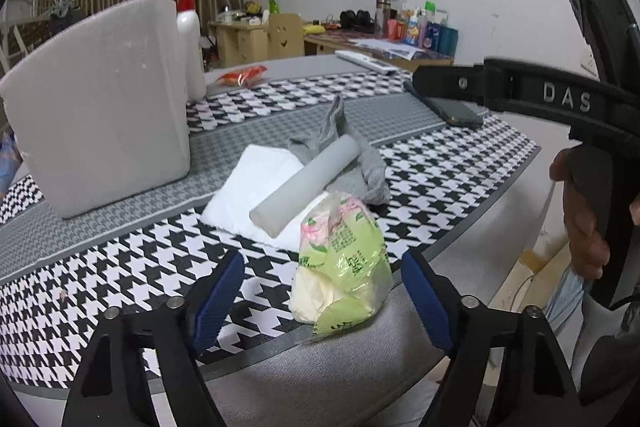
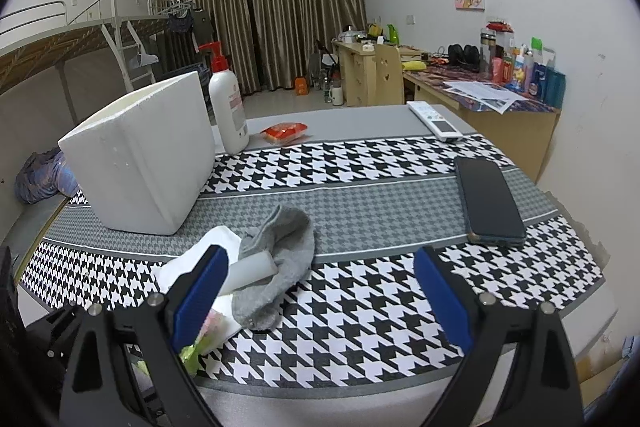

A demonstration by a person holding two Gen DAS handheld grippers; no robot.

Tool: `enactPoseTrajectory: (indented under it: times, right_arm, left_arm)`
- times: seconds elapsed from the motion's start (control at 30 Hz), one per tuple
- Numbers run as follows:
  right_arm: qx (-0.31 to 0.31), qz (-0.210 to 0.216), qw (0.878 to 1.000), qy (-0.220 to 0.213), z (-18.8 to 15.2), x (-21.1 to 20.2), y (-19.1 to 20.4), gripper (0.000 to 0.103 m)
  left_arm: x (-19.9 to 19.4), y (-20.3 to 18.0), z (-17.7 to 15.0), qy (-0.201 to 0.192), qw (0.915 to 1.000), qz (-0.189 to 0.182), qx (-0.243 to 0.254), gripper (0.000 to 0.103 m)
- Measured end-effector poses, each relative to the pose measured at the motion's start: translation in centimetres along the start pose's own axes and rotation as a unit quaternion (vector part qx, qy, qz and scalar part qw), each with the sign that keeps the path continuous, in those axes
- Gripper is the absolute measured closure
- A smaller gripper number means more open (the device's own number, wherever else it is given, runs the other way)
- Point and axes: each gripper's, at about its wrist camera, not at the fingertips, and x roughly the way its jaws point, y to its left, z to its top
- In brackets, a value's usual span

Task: Organize soft objects
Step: 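Reach the left gripper to the green snack packet and grasp it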

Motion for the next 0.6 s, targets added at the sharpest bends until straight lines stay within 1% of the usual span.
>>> enactPoseTrajectory:
  times: [0.1, 0.2, 0.3, 0.37, 0.4, 0.47, 0.6]
  right_arm:
    - [0.007, 0.008, 1.0, 0.009, 0.1, 0.7, -0.1, 0.007]
    - [0.008, 0.007, 1.0, 0.015, 0.0, 1.4, -0.2, 0.007]
    - [0.008, 0.011, 1.0, 0.023, 0.0, 2.1, -0.2, 0.007]
    - [0.008, 0.013, 1.0, 0.028, 0.0, 2.6, -0.1, 0.007]
    - [0.007, 0.014, 0.999, 0.03, 0.0, 2.7, 0.0, 0.007]
    - [0.006, 0.018, 0.999, 0.036, 0.1, 3.2, 0.2, 0.007]
    - [0.003, 0.022, 0.999, 0.043, 0.3, 4.1, 0.6, 0.007]
  left_arm:
    - [0.5, 0.1, -0.2, 0.009, 1.0, -0.004, -0.002, 0.031]
    - [0.9, 0.1, -0.2, 0.013, 0.9999, -0.005, -0.003, 0.033]
    - [1.2, 0.1, -0.3, 0.02, 0.9997, -0.01, -0.002, 0.043]
    - [1.4, 0.1, -0.3, 0.022, 0.9997, -0.012, -0.002, 0.054]
    - [1.5, 0.1, -0.3, 0.021, 0.9997, -0.012, -0.001, 0.056]
    - [1.5, 0.2, -0.2, 0.019, 0.9997, -0.012, 0.001, 0.066]
    - [1.3, 0.5, -0.1, 0.013, 0.9997, -0.019, 0.004, 0.07]
